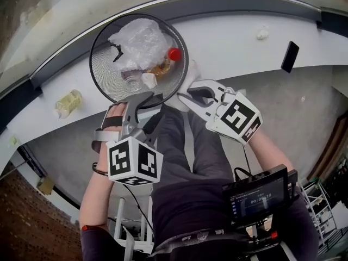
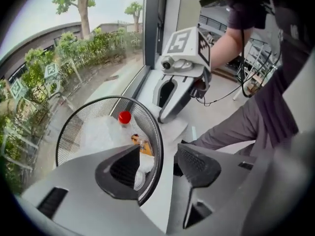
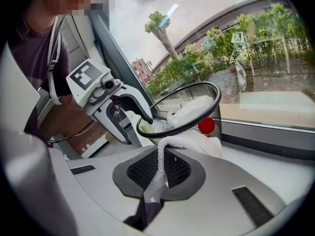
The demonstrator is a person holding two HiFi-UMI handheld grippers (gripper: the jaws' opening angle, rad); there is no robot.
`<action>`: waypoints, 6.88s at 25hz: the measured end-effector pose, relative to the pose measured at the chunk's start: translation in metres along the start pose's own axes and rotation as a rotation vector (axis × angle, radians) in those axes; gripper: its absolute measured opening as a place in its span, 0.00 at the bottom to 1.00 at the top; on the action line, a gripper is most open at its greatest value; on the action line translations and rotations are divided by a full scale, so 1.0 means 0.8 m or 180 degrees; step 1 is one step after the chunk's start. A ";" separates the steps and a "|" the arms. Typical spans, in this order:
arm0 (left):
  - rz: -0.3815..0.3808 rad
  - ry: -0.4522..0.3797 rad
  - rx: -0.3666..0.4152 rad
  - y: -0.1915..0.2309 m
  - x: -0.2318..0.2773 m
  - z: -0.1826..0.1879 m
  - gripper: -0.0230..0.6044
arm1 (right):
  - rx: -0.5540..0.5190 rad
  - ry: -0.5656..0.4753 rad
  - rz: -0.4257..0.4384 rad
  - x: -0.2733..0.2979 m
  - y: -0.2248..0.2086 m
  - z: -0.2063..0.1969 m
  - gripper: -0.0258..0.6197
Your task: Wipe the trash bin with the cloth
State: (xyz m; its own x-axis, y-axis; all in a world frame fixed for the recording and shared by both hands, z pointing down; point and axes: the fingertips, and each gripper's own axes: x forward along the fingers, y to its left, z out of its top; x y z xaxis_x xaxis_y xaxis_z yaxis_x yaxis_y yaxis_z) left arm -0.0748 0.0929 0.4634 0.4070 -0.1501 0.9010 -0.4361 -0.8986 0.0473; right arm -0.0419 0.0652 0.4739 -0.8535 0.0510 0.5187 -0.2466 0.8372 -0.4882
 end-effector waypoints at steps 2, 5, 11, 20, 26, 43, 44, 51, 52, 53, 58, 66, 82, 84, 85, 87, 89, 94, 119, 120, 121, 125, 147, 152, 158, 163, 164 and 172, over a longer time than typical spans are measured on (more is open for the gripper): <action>0.0111 0.0220 0.0285 0.012 -0.009 -0.022 0.41 | 0.0056 -0.0070 -0.0087 -0.013 -0.014 0.005 0.07; 0.0189 0.0676 0.0736 0.024 0.002 -0.063 0.42 | 0.0247 -0.0302 -0.0246 -0.037 -0.040 0.024 0.07; 0.0232 0.0579 0.0706 0.022 0.020 -0.050 0.24 | 0.0294 -0.0715 -0.0551 -0.070 -0.094 0.073 0.07; 0.0095 0.0292 0.0263 0.002 0.022 -0.003 0.13 | 0.0575 -0.0878 -0.0506 -0.073 -0.089 0.056 0.07; 0.0151 0.0104 -0.0080 -0.002 0.031 0.031 0.10 | 0.0815 -0.0696 -0.0327 -0.047 -0.073 0.013 0.07; 0.0198 0.0266 0.0286 0.010 0.001 0.013 0.46 | 0.0810 -0.0623 -0.0208 -0.045 -0.049 0.018 0.07; 0.0264 0.0424 0.0465 0.014 0.005 -0.002 0.46 | 0.0861 -0.0716 -0.0260 -0.056 -0.058 0.026 0.07; 0.0574 0.0550 0.0480 0.035 0.030 -0.027 0.46 | 0.1519 -0.1773 0.0190 -0.132 -0.092 0.098 0.07; 0.0638 0.0549 0.0503 0.037 0.032 -0.025 0.45 | 0.1610 -0.1855 0.0161 -0.134 -0.101 0.098 0.07; 0.0672 0.0550 0.0534 0.038 0.032 -0.023 0.38 | 0.1654 -0.1863 0.0054 -0.134 -0.111 0.092 0.07; 0.0578 0.0488 0.0405 0.030 0.031 -0.007 0.32 | 0.1635 -0.1594 -0.0647 -0.117 -0.150 0.053 0.07; 0.0440 0.0085 -0.0120 0.004 0.037 0.039 0.16 | 0.1290 -0.0796 -0.0380 -0.048 -0.087 0.007 0.07; 0.0258 0.0680 0.0576 0.009 0.011 -0.027 0.51 | 0.1587 -0.1277 -0.0488 -0.091 -0.107 0.042 0.07; 0.0344 0.0881 0.0814 0.017 0.022 -0.047 0.51 | 0.1553 -0.1360 -0.0654 -0.101 -0.130 0.054 0.07; 0.0386 0.0890 0.0840 0.021 0.024 -0.049 0.51 | 0.1445 -0.1309 -0.0726 -0.099 -0.137 0.056 0.07; 0.0470 0.0810 0.0785 0.028 0.023 -0.041 0.44 | 0.1213 -0.1112 -0.0805 -0.084 -0.142 0.051 0.07; 0.0474 0.0677 0.0636 0.029 0.021 -0.027 0.31 | 0.1036 -0.0866 -0.0790 -0.066 -0.137 0.036 0.07; 0.0459 0.0498 0.0411 0.020 0.022 -0.005 0.24 | 0.1121 -0.0752 -0.0537 -0.043 -0.102 0.013 0.07; 0.0447 0.0819 0.0578 0.020 0.022 -0.029 0.34 | 0.0950 -0.1020 -0.0746 -0.070 -0.140 0.056 0.07; 0.0474 0.0763 0.0516 0.022 0.022 -0.024 0.26 | 0.0941 -0.0956 -0.0744 -0.063 -0.141 0.054 0.07; 0.0470 0.0719 0.0444 0.022 0.021 -0.019 0.20 | 0.0971 -0.0905 -0.0726 -0.055 -0.139 0.049 0.07; 0.0473 0.0653 0.0319 0.017 0.020 -0.009 0.18 | 0.1424 -0.1044 -0.0660 -0.040 -0.124 0.030 0.07; 0.0109 0.0374 0.0382 0.004 -0.002 0.011 0.47 | 0.1582 -0.0834 -0.0474 -0.038 -0.066 0.002 0.07; 0.0302 0.0494 0.0437 0.009 0.018 -0.007 0.42 | 0.1444 -0.0949 -0.0771 -0.057 -0.113 0.023 0.07; 0.0287 0.0164 -0.0082 0.005 0.018 0.042 0.16 | 0.1306 -0.0426 -0.0362 -0.007 -0.049 -0.011 0.07; 0.0179 -0.0234 -0.0515 0.006 0.010 0.066 0.12 | 0.1153 -0.0236 0.0047 0.010 0.006 -0.018 0.07; 0.0130 -0.0402 -0.0693 0.008 0.005 0.075 0.12 | 0.1135 -0.0217 0.0066 0.009 0.007 -0.017 0.07; 0.0295 -0.0954 -0.0927 0.037 -0.036 0.085 0.13 | 0.1151 -0.0156 -0.1055 -0.103 -0.118 -0.022 0.07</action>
State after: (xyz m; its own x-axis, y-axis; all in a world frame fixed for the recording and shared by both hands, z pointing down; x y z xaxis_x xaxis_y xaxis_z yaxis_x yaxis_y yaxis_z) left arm -0.0450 0.0427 0.4092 0.5518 -0.3766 0.7441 -0.6729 -0.7281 0.1305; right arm 0.0595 -0.0089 0.4896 -0.7206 -0.2190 0.6579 -0.6447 0.5609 -0.5194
